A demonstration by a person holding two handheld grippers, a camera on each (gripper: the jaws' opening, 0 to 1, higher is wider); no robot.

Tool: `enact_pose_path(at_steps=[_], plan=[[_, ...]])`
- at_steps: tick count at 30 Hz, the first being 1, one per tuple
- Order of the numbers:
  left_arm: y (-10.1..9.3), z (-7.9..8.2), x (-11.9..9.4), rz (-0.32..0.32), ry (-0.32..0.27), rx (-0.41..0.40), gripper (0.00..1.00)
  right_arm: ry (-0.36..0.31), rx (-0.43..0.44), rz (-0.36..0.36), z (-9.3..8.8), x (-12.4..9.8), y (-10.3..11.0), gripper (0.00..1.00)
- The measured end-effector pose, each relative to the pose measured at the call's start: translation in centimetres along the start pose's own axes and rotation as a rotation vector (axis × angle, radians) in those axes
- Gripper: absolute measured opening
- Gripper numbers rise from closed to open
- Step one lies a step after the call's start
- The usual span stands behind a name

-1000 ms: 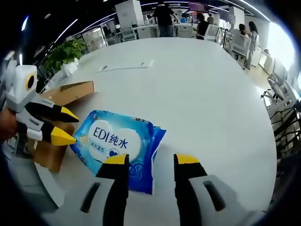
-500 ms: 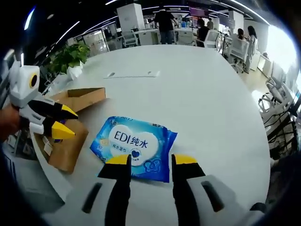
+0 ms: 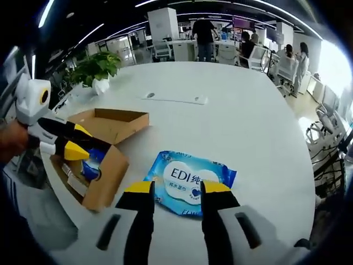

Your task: Operate the shoe box by opening the lid, removing the specified soft item, and placing it in the target area until the item is outside and the box remains undamaged.

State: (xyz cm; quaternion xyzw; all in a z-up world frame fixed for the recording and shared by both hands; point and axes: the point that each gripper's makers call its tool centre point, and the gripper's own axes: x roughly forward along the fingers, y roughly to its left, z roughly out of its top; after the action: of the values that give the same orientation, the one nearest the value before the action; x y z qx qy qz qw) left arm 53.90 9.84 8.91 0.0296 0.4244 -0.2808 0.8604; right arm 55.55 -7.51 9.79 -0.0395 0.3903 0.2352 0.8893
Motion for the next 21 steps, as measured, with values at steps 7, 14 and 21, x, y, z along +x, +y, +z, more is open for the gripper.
enact_pose_path(at_steps=[7,14,21], plan=[[2.4,-1.7,-2.5,0.031,0.000,-0.037,0.32,-0.003,-0.027,0.032,1.0,0.7,3.0,0.29],[4.8,-4.1,-3.2,0.064,0.026,-0.080,0.31,0.002,-0.055,0.058,1.5,1.3,5.4,0.27],[6.2,-5.9,-2.8,0.094,0.069,-0.096,0.31,0.020,-0.073,0.087,1.4,2.3,7.6,0.25]])
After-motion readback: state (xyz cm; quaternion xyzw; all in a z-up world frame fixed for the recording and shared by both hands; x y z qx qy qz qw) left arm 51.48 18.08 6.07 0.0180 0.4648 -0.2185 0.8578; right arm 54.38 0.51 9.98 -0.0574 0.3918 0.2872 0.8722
